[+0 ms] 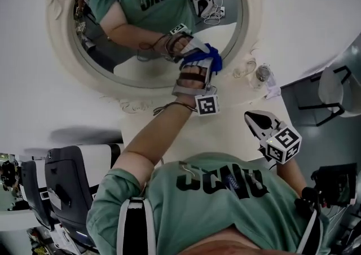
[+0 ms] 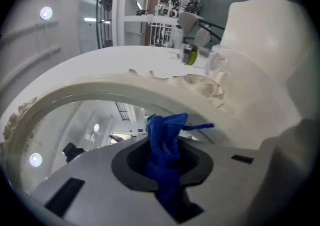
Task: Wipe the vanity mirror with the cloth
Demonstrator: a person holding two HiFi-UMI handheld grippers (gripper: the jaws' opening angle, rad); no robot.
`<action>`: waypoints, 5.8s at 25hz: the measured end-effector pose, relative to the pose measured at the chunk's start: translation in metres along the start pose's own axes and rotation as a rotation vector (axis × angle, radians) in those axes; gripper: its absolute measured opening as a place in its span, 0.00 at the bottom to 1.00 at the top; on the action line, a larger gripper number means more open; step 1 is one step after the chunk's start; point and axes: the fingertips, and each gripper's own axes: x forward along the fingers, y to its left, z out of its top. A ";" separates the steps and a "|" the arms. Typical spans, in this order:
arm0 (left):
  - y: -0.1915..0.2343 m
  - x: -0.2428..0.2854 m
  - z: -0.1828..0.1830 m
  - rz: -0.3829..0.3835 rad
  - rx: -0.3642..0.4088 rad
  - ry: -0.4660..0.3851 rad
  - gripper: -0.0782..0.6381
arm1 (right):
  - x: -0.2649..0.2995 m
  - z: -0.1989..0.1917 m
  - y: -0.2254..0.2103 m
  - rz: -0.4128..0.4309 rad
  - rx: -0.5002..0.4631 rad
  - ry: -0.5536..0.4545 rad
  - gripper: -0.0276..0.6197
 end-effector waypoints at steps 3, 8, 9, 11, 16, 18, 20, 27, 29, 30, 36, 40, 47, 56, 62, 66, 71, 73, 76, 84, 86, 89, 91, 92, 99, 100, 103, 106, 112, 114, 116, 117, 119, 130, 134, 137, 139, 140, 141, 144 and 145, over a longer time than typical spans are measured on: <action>-0.054 0.008 0.007 -0.151 0.010 -0.005 0.21 | 0.001 0.002 0.000 -0.002 -0.005 0.000 0.05; -0.061 0.011 0.005 -0.162 -0.030 -0.027 0.20 | 0.003 0.002 -0.008 -0.014 0.010 -0.003 0.05; -0.060 0.010 0.006 -0.158 -0.039 -0.031 0.19 | 0.003 0.002 -0.008 -0.018 0.012 0.000 0.05; -0.054 0.008 0.007 -0.152 -0.059 -0.032 0.19 | 0.001 0.008 -0.004 -0.020 0.002 0.002 0.05; -0.050 0.013 0.012 -0.234 -0.138 -0.045 0.20 | 0.002 0.020 0.001 -0.007 -0.047 -0.018 0.05; -0.062 0.014 0.016 -0.361 -0.221 -0.031 0.20 | 0.000 0.017 0.001 -0.005 -0.051 -0.027 0.05; -0.057 0.009 0.015 -0.381 -0.249 -0.023 0.21 | -0.002 0.015 -0.002 -0.002 -0.056 -0.040 0.05; 0.180 -0.059 -0.032 0.112 -0.328 -0.036 0.21 | -0.010 0.024 0.006 0.007 -0.073 -0.079 0.05; 0.258 -0.081 -0.058 0.270 -0.335 0.002 0.21 | -0.009 0.029 0.009 0.018 -0.080 -0.094 0.05; 0.291 -0.091 -0.072 0.334 -0.342 0.029 0.21 | -0.009 0.030 0.010 0.022 -0.085 -0.102 0.05; 0.380 -0.106 -0.126 0.520 -0.322 0.208 0.21 | -0.017 0.028 0.009 0.030 -0.092 -0.115 0.05; 0.395 -0.102 -0.139 0.576 -0.304 0.236 0.21 | -0.019 0.026 0.009 0.022 -0.078 -0.109 0.05; 0.391 -0.094 -0.134 0.708 -0.186 0.271 0.19 | -0.014 0.028 0.012 0.017 -0.062 -0.089 0.05; 0.264 -0.045 -0.070 0.475 -0.157 0.095 0.19 | -0.008 0.011 0.003 0.013 -0.056 -0.066 0.05; 0.098 0.010 0.001 0.204 -0.053 0.006 0.19 | -0.016 -0.016 -0.009 -0.033 0.013 -0.020 0.05; 0.002 0.033 0.030 -0.011 -0.016 -0.019 0.21 | -0.019 -0.025 -0.018 -0.057 0.038 -0.015 0.05; -0.066 0.032 0.031 -0.166 -0.069 -0.013 0.20 | -0.020 -0.029 -0.020 -0.061 0.058 -0.004 0.05; -0.060 0.032 0.030 -0.138 -0.069 -0.022 0.20 | -0.021 -0.027 -0.021 -0.063 0.060 -0.003 0.05; -0.060 0.036 0.036 -0.141 -0.095 -0.035 0.20 | -0.020 -0.021 -0.024 -0.065 0.045 -0.009 0.05; -0.083 0.024 0.024 -0.345 -0.200 -0.003 0.21 | -0.026 -0.003 -0.004 -0.050 -0.011 -0.056 0.05; -0.059 0.014 0.012 -0.298 -0.231 0.011 0.21 | -0.035 0.003 -0.002 -0.059 -0.028 -0.070 0.05; 0.036 -0.005 -0.008 -0.099 -0.308 -0.001 0.21 | -0.050 0.010 -0.002 -0.074 -0.046 -0.092 0.05; 0.120 -0.024 -0.027 0.056 -0.355 -0.010 0.21 | -0.056 0.014 0.001 -0.077 -0.055 -0.106 0.05; 0.162 -0.035 -0.038 0.136 -0.362 -0.007 0.21 | -0.058 0.016 0.002 -0.076 -0.061 -0.113 0.05; 0.368 -0.103 -0.110 0.499 -0.346 0.137 0.21 | -0.072 0.029 0.004 -0.072 -0.096 -0.161 0.05; 0.377 -0.104 -0.115 0.511 -0.340 0.160 0.21 | -0.074 0.030 0.003 -0.075 -0.098 -0.165 0.05; 0.389 -0.096 -0.117 0.533 -0.316 0.201 0.21 | -0.083 0.030 -0.005 -0.092 -0.098 -0.170 0.05; 0.402 -0.085 -0.106 0.561 -0.301 0.201 0.21 | -0.089 0.030 -0.010 -0.115 -0.093 -0.177 0.05; 0.401 -0.072 -0.099 0.629 -0.160 0.241 0.20 | -0.081 0.031 -0.015 -0.126 -0.094 -0.157 0.05; 0.383 -0.063 -0.085 0.581 -0.157 0.198 0.20 | -0.080 0.021 -0.012 -0.141 -0.067 -0.145 0.05; 0.357 -0.052 -0.068 0.549 -0.128 0.152 0.19 | -0.076 0.016 -0.014 -0.146 -0.060 -0.137 0.05; 0.342 -0.046 -0.060 0.541 -0.106 0.134 0.19 | -0.072 0.016 -0.016 -0.143 -0.065 -0.134 0.05; 0.301 -0.034 -0.045 0.509 -0.075 0.106 0.19 | -0.065 0.014 -0.020 -0.129 -0.076 -0.122 0.05; 0.006 0.039 0.052 0.032 0.102 -0.019 0.21 | -0.079 -0.008 -0.035 -0.195 -0.016 -0.076 0.05; -0.003 0.037 0.053 0.034 0.075 -0.032 0.21 | -0.084 -0.009 -0.041 -0.216 -0.006 -0.068 0.05; -0.003 0.038 0.055 -0.005 0.048 -0.046 0.21 | -0.081 -0.002 -0.040 -0.210 -0.014 -0.074 0.05; -0.007 0.038 0.051 -0.106 -0.049 -0.023 0.21 | -0.074 0.007 -0.036 -0.182 -0.042 -0.080 0.05; -0.008 0.035 0.047 -0.164 -0.113 -0.004 0.21 | -0.070 0.011 -0.033 -0.163 -0.059 -0.083 0.05; -0.007 0.029 0.043 -0.204 -0.171 0.007 0.21 | -0.068 0.013 -0.029 -0.150 -0.071 -0.084 0.05; 0.018 0.004 0.036 -0.173 -0.269 -0.024 0.21 | -0.074 0.007 -0.020 -0.159 -0.055 -0.083 0.05; 0.037 -0.004 0.028 -0.132 -0.301 -0.030 0.21 | -0.075 0.006 -0.019 -0.158 -0.053 -0.081 0.05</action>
